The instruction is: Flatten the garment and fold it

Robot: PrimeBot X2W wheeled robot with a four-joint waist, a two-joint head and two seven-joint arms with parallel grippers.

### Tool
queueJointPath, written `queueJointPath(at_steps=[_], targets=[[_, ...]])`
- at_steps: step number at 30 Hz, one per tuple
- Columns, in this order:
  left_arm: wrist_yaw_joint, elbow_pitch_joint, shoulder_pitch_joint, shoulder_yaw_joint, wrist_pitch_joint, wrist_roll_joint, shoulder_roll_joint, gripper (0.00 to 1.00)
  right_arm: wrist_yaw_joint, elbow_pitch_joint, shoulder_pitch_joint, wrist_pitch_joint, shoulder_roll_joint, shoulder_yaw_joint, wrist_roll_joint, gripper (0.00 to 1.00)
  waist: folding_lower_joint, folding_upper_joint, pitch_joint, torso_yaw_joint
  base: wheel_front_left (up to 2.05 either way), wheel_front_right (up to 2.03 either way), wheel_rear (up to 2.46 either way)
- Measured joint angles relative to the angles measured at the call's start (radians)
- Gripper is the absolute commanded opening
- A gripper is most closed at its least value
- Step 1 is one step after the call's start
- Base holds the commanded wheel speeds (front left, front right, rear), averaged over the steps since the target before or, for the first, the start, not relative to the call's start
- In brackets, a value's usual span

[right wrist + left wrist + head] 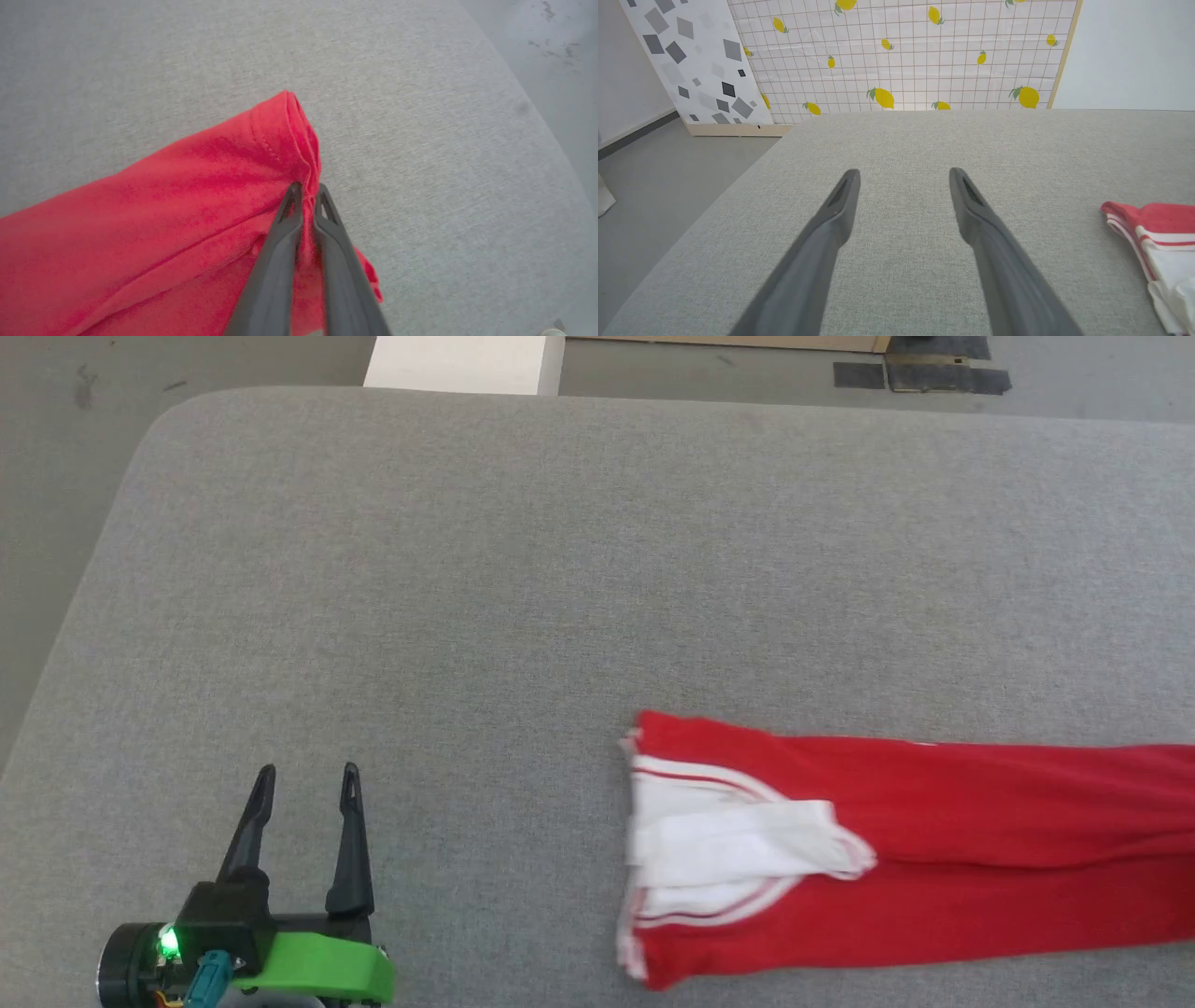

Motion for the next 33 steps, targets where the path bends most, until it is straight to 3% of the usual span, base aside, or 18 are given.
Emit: queueJointPath(at_steps=[5, 12, 22, 30, 33], targets=[[-0.017, 0.016, -0.006, -0.007, 0.000, 0.010, -0.001, 1.00, -0.001, 0.050, -0.026, -0.042, -0.036, -0.046, -0.050, 0.00, 0.0000, 0.0000, -0.004, -0.006, 0.00, 0.00, 0.00], [-0.026, 0.035, -0.016, -0.011, 0.000, 0.012, -0.017, 1.00, -0.001, -0.166, -0.010, 0.011, 0.060, 0.213, 0.126, 0.00, 0.0000, 0.0000, -0.026, -0.018, 0.00, 0.00, 0.00], [-0.043, 0.053, -0.015, -0.016, 0.000, 0.012, -0.031, 1.00, -0.001, -0.431, 0.071, 0.146, 0.126, 0.529, 0.199, 0.00, 0.0000, 0.0000, -0.065, -0.016, 0.00, 0.00, 0.00], [-0.058, 0.067, -0.015, -0.016, 0.000, 0.012, -0.046, 1.00, -0.001, -0.407, 0.061, 0.168, 0.148, 0.717, 0.211, 0.00, 0.0000, 0.0000, -0.069, 0.012, 0.00, 0.00, 0.00], [-0.069, 0.081, -0.015, -0.016, 0.000, 0.005, -0.055, 1.00, -0.001, -0.300, 0.033, 0.142, 0.160, 0.772, 0.183, 0.00, 0.0000, -0.0001, -0.075, 0.037, 0.00, 0.00, 0.00]])
